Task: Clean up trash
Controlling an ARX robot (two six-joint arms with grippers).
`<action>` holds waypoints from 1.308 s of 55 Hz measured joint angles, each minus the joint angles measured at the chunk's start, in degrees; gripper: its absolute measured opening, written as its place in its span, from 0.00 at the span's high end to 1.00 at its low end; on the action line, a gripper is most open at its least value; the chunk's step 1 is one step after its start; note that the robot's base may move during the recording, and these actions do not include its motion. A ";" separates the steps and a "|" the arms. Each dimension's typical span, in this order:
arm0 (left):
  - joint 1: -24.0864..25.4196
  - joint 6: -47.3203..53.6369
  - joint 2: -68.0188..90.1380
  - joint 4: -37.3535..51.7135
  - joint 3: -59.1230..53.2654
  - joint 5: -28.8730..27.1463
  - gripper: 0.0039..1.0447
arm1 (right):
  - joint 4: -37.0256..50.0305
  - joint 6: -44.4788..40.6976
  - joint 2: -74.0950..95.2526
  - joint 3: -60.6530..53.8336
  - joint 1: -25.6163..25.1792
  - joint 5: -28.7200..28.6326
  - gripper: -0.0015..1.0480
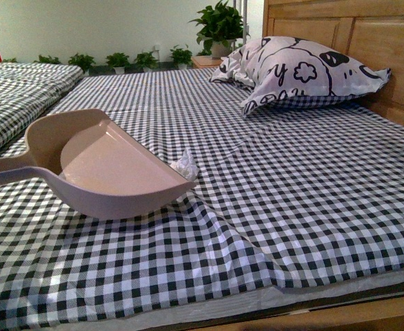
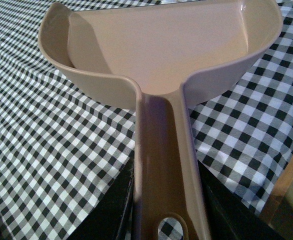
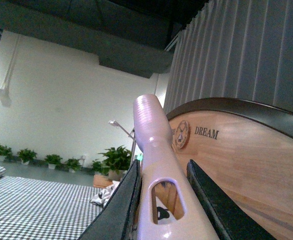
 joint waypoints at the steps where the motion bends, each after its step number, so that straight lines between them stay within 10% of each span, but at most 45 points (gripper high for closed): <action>1: 0.07 0.48 0.00 -0.39 0.00 0.15 0.73 | 0.00 0.00 0.00 0.00 0.00 0.00 0.78; 72: 4.68 0.74 6.12 -2.56 0.04 4.63 0.73 | 0.00 0.00 0.00 0.00 0.00 0.00 0.78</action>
